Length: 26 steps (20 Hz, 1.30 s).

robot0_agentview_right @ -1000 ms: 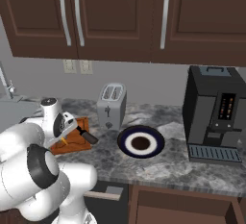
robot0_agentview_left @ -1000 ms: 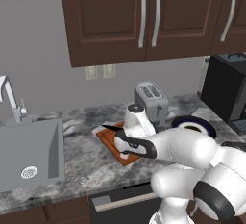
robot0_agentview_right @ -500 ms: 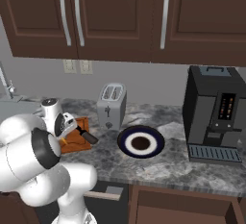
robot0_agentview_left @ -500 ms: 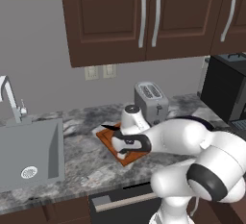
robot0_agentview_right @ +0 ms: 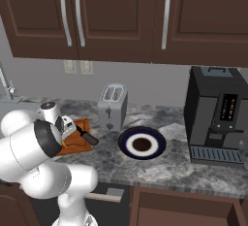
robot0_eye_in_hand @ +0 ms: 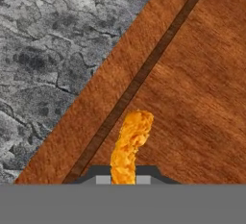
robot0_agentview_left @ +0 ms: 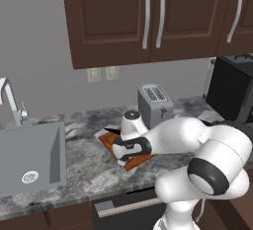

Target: Pick up the knife from the drawer and place it on the cutting board. Then place the meat from the plate to the cutting board.

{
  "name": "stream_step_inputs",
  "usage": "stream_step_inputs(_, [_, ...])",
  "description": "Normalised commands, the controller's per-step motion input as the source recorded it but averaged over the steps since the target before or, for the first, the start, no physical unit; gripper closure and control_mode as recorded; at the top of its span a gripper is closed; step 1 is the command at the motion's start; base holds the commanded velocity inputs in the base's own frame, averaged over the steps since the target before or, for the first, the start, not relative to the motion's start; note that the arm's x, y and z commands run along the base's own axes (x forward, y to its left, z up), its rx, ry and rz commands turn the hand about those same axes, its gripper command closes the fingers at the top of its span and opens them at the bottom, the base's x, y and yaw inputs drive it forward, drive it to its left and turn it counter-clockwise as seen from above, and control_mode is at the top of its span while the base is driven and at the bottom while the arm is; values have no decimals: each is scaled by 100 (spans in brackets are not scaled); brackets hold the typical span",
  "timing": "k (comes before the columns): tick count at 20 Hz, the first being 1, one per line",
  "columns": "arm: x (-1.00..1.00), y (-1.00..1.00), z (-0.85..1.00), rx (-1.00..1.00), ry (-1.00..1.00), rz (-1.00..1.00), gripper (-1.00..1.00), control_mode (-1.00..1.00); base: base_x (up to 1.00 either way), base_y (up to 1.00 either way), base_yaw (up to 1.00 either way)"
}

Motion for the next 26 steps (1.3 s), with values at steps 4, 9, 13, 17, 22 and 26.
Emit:
stream_step_inputs(4, [0,5,-4,0,-7,0,-100,-100,0,0,0])
stream_step_inputs(9, [0,0,0,0,-8,0,-100,-100,0,0,0])
stream_step_inputs(13, [-1,0,13,0,-3,0,-100,-100,0,0,0])
stream_step_inputs(17, [-8,-2,28,1,0,0,-100,-100,0,0,0])
stream_step_inputs(22, [-30,-3,52,2,-9,0,-100,-100,0,0,0])
stream_step_inputs(26, [-30,-19,51,6,-12,0,-100,-100,0,0,0])
